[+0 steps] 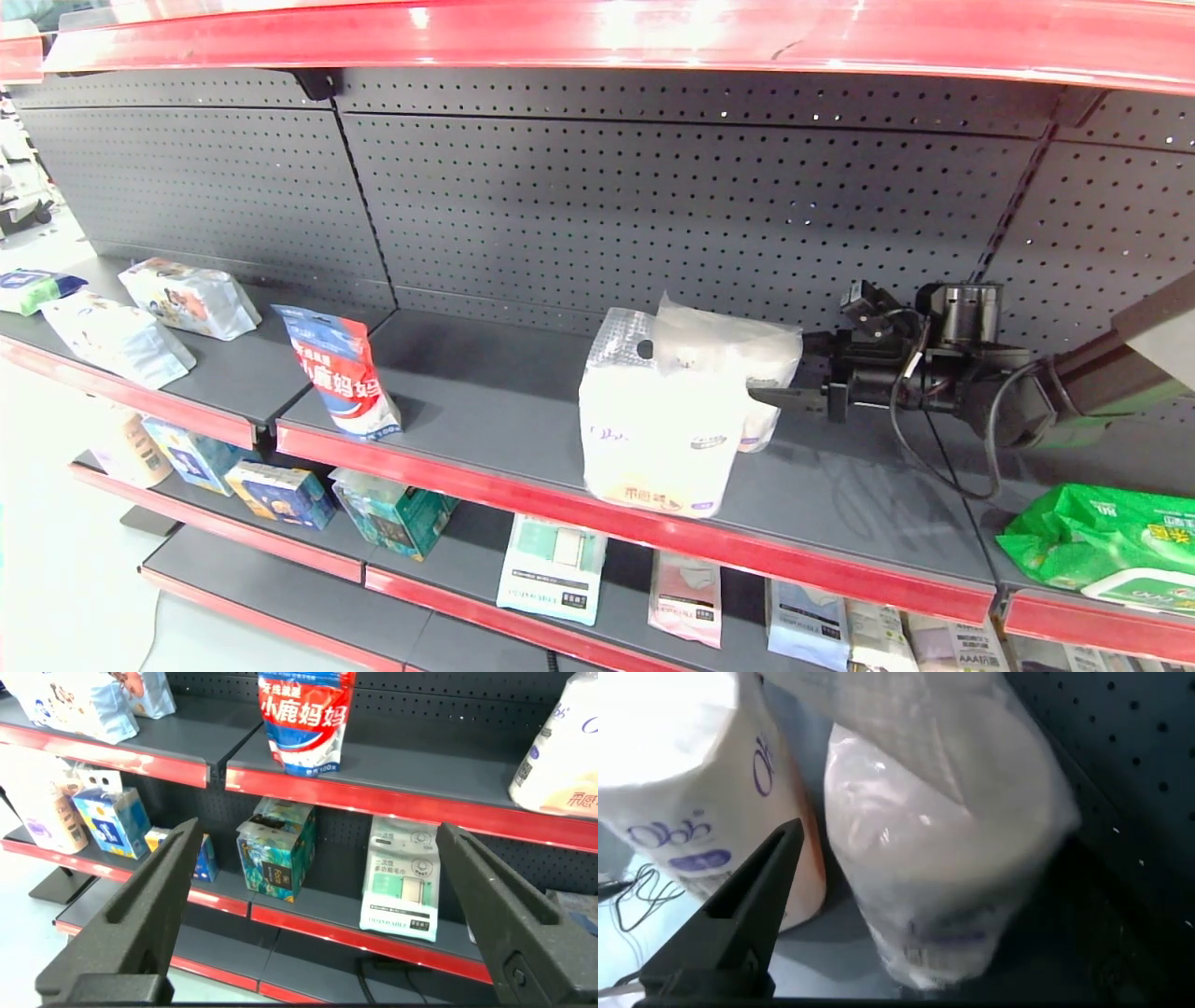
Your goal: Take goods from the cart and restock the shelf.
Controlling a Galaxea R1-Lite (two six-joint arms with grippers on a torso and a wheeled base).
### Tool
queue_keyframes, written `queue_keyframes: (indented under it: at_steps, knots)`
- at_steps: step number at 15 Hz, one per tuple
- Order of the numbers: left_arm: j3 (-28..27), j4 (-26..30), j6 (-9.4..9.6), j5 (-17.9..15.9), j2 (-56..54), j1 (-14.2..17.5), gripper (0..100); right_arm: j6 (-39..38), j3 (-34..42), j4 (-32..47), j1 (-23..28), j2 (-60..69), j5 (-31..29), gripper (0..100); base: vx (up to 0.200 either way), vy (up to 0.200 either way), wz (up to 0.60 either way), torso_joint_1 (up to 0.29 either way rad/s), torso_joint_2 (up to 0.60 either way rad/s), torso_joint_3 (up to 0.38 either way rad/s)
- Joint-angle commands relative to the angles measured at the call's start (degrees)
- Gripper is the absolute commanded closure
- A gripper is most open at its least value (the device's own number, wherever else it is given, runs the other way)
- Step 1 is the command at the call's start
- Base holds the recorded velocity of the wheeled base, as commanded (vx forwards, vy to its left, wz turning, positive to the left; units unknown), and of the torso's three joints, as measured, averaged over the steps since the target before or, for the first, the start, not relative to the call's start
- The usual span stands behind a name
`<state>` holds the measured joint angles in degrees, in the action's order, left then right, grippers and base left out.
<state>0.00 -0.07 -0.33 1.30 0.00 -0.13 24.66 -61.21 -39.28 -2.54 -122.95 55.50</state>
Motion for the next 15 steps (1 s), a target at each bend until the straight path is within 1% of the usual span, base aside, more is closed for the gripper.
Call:
queue_keyframes:
  at_steps: [1, 3, 4, 7, 8, 11, 12, 14, 15]
  knots:
    - [0.0, -0.01, -0.02, 0.01, 0.0, -0.04, 0, 0.04, 1.18, -0.01, 0.6, 1.93, 0.04, 0, 0.0, 0.0, 0.0, 0.0, 0.0, 0.0]
    - [0.0, -0.01, -0.02, 0.01, 0.0, -0.04, 0, 0.04, 4.78, -0.01, 2.01, 4.39, -0.04, 0, 0.0, 0.0, 0.0, 0.0, 0.0, 0.0]
    - [0.0, -0.01, -0.02, 0.01, 0.0, 0.05, 0, 0.04, 8.12, -0.01, 3.15, 6.32, -0.48, 0, 0.0, 0.0, 0.0, 0.0, 0.0, 0.0]
    - [0.0, -0.01, -0.02, 0.01, 0.0, -0.04, 0, -1.28, 13.57, 0.25, 5.79, 12.12, -5.67, 0, 0.0, 0.0, 0.0, 0.0, 0.0, 0.0]
    - [0.0, -0.01, -0.02, 0.01, 0.0, 0.05, 0, -2.86, 16.74, 0.25, 7.11, 15.55, -8.92, 0, 0.0, 0.0, 0.0, 0.0, 0.0, 0.0]
    - [0.0, -0.01, -0.02, 0.01, 0.0, 0.05, 0, -5.77, 24.65, 0.08, 9.3, 24.69, -15.95, 0, 0.0, 0.0, 0.0, 0.0, 0.0, 0.0]
    - [0.0, -0.01, -0.02, 0.01, 0.0, 0.05, 0, -6.82, 26.49, -0.01, 10.45, 27.59, -18.85, 0, 0.0, 0.0, 0.0, 0.0, 0.0, 0.0]
    - [0.0, -0.01, -0.02, 0.01, 0.0, 0.05, 0, -11.57, 29.3, -0.01, 11.76, 33.22, -25.71, 0, 0.0, 0.0, 0.0, 0.0, 0.0, 0.0]
    - [0.0, -0.01, -0.02, 0.01, 0.0, -0.04, 0, -17.37, 32.29, 0.17, 11.76, 39.19, -35.2, 0, 0.0, 0.0, 0.0, 0.0, 0.0, 0.0]
